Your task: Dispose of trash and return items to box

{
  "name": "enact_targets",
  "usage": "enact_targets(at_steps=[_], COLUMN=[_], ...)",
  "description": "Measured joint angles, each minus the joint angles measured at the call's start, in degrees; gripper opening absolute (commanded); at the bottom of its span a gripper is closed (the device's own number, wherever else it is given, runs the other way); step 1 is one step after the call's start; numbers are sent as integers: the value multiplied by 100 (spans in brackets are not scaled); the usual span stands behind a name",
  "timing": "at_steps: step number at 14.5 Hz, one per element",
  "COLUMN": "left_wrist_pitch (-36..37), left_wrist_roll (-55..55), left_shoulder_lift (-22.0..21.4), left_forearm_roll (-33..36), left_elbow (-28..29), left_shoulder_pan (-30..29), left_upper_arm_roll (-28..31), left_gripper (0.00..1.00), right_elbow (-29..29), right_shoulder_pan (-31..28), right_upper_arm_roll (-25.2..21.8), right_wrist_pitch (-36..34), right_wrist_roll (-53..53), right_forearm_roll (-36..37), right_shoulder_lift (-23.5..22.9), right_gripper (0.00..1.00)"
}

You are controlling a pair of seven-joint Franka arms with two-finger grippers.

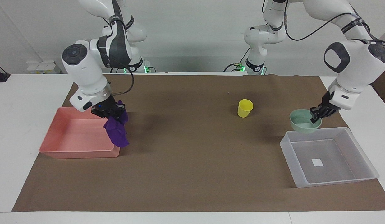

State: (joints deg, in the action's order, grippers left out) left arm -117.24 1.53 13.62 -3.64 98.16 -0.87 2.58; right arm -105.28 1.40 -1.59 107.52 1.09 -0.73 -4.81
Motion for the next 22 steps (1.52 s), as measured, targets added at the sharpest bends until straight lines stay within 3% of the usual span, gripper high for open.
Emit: enact_targets(at_steps=[3, 8, 9, 10, 11, 13, 14, 17, 20, 22], left_wrist_pitch=[-584, -811, -811, -811, -816, -882, -908, -706, 750, 1230], left_wrist_roll=[0, 0, 0, 0, 0, 0, 8, 33, 197, 628], left_shoulder_lift=[895, 1408, 1468, 1514, 1545, 1558, 1547, 1186, 216, -529], left_forearm_roll=[-5, 72, 79, 83, 87, 92, 92, 91, 120, 343], left_elbow=[-531, -579, -577, -577, -577, -578, -592, -666, -614, 15], left_shoulder_pan=[-40, -43, -46, -49, -61, -116, -118, -80, 296, 879], left_upper_arm_roll=[-3, 56, 82, 100, 112, 120, 125, 87, 43, 30], left_gripper=[0, 0, 16, 61, 80, 98, 100, 100, 100, 100], right_elbow=[-509, -1624, -1768, -1872, -1936, -1979, -1982, -1957, -1748, -1388], right_shoulder_pan=[-443, -860, -870, -875, -875, -873, -866, -856, -840, -775], right_upper_arm_roll=[-13, -21, -21, -21, -21, -17, -11, 6, 53, 85], right_wrist_pitch=[199, 1268, 1460, 1608, 1692, 1787, 1888, 1951, 1754, 1257], right_wrist_roll=[401, 687, 698, 722, 749, 768, 769, 776, 805, 810], right_forearm_roll=[0, 0, 0, 0, 0, 0, 0, 0, 0, 0], right_shoulder_lift=[72, 103, 102, 100, 99, 64, 31, 1, 6, 41], right_gripper=[4, 11, 15, 19, 24, 56, 71, 100, 100, 100])
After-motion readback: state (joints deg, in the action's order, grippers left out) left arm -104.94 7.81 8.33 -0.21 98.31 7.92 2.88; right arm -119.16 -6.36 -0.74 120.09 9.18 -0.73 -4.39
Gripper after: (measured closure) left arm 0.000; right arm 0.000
